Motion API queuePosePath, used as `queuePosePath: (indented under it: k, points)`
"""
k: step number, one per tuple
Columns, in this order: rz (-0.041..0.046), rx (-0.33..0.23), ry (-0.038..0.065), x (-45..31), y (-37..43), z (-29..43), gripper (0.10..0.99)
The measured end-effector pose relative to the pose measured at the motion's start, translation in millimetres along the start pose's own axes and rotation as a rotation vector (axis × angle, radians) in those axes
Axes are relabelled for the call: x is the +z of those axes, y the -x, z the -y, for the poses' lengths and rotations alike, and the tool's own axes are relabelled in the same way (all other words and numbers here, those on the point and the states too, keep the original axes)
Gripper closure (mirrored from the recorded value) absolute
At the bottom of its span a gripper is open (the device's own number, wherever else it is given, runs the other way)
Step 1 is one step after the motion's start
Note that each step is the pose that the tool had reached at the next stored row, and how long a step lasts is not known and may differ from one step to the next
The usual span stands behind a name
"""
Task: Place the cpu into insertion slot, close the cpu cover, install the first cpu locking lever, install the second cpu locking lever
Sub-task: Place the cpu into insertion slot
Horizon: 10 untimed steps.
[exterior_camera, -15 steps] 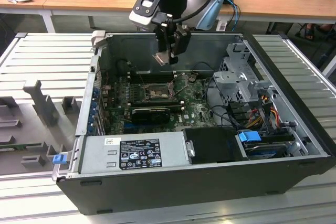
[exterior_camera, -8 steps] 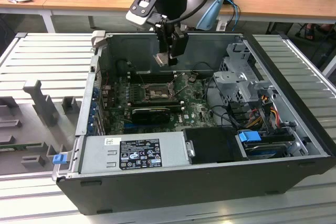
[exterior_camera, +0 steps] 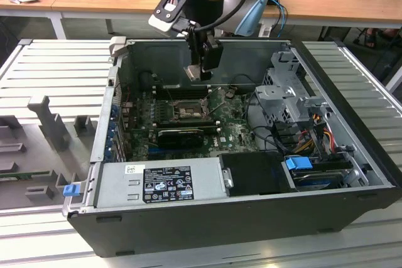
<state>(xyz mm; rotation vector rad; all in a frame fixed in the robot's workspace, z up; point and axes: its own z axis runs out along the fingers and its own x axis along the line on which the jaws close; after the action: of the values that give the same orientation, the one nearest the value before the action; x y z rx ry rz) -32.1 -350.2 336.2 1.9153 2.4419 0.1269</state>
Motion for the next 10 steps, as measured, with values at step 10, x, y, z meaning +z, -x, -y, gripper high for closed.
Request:
queuePosePath:
  k: [10]
  points:
    - [-0.0034, 0.0, 0.001, 3.1, 0.1, 0.2, 0.557]
